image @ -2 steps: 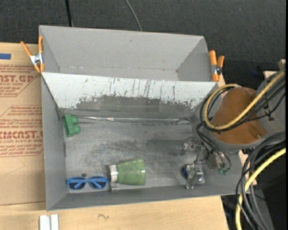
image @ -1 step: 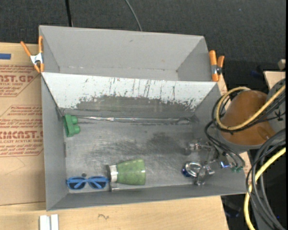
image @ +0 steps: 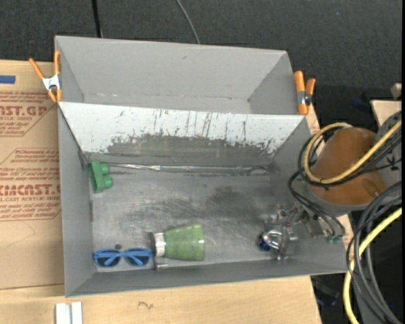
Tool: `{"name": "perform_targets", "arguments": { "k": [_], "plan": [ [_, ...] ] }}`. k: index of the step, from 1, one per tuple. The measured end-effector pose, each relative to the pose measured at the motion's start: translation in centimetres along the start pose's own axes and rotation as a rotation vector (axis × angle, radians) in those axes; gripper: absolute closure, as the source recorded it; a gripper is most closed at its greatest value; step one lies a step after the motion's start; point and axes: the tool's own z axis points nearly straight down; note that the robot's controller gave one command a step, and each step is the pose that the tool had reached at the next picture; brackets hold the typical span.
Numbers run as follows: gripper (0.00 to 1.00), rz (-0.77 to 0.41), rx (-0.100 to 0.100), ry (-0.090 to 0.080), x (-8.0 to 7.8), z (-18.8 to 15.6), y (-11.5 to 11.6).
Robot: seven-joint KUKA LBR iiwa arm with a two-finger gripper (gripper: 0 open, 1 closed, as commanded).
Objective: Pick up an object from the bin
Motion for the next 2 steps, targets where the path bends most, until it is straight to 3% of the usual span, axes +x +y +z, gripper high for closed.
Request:
{"name": "perform_targets", "arguments": {
  "k": [1,2],
  "plan": [
    [1.0,-0.07,0.0,0.005,-1.4,-13.0,0.5],
    [1.0,-0.145,0.0,0.004,-3.5,-18.6,-0.1]
  ]
}}
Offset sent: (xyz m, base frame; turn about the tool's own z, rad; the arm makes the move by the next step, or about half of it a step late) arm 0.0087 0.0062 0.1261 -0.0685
